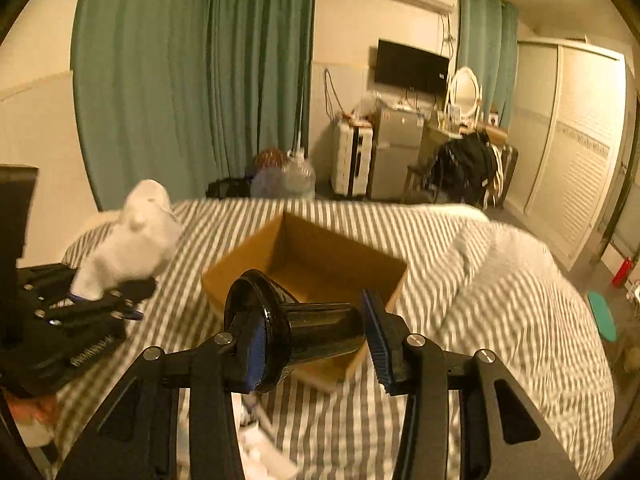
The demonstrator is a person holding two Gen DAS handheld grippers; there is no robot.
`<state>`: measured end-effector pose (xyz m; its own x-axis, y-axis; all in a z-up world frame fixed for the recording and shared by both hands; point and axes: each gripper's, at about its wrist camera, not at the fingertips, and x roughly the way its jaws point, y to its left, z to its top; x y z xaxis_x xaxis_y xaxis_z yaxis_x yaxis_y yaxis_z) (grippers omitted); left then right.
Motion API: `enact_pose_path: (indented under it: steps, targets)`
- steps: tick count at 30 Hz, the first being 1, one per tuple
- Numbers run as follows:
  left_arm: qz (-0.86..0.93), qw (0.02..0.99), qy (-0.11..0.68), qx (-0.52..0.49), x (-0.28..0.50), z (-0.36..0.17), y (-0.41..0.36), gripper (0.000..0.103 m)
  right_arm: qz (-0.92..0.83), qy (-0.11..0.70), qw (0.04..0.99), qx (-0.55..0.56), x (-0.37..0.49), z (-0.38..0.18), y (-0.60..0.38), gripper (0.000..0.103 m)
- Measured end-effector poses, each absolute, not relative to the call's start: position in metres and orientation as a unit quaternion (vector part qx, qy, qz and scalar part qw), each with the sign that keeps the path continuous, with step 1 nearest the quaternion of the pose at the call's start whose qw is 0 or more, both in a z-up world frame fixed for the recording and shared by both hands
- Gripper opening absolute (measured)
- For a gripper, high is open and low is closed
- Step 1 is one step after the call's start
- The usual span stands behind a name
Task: Organize objects
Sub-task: 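Carry glove and black cup into the box and open both grippers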
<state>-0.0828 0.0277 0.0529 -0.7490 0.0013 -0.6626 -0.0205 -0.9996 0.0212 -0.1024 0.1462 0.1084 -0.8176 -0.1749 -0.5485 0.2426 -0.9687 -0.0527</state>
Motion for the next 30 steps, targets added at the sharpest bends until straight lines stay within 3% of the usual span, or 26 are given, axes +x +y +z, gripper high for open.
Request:
enact_pose_path:
  steps: [8,18,24,26,27,28,30]
  targets:
    - [0.938,0.025,0.016,-0.347,-0.168,0.043,0.042,0.026,-0.956,0.039,0.111,0.27,-0.178,0.115,0.139,0.042]
    - [0.915,0.104,0.034,-0.387,-0.228,-0.029,0.056,0.026,-0.947,0.036,0.093,0.307,-0.253,0.054,0.144,0.042]
    - [0.91,0.122,0.038,-0.394,-0.238,-0.042,0.059,0.028,-0.934,0.012,0.096,0.343,-0.281,0.026,0.152,0.043]
    - [0.909,0.123,0.038,-0.397,-0.238,-0.044,0.058,0.033,-0.932,-0.004,0.102,0.349,-0.284,0.025,0.158,0.043]
    - [0.908,0.12,0.039,-0.4,-0.239,-0.045,0.059,0.041,-0.93,-0.012,0.105,0.353,-0.285,0.024,0.159,0.045]
    - [0.905,0.119,0.037,-0.406,-0.238,-0.046,0.058,0.047,-0.929,-0.015,0.106,0.354,-0.284,0.023,0.16,0.053]
    - [0.903,0.107,0.036,-0.413,-0.237,-0.047,0.055,0.071,-0.93,-0.024,0.107,0.35,-0.282,0.023,0.163,0.066]
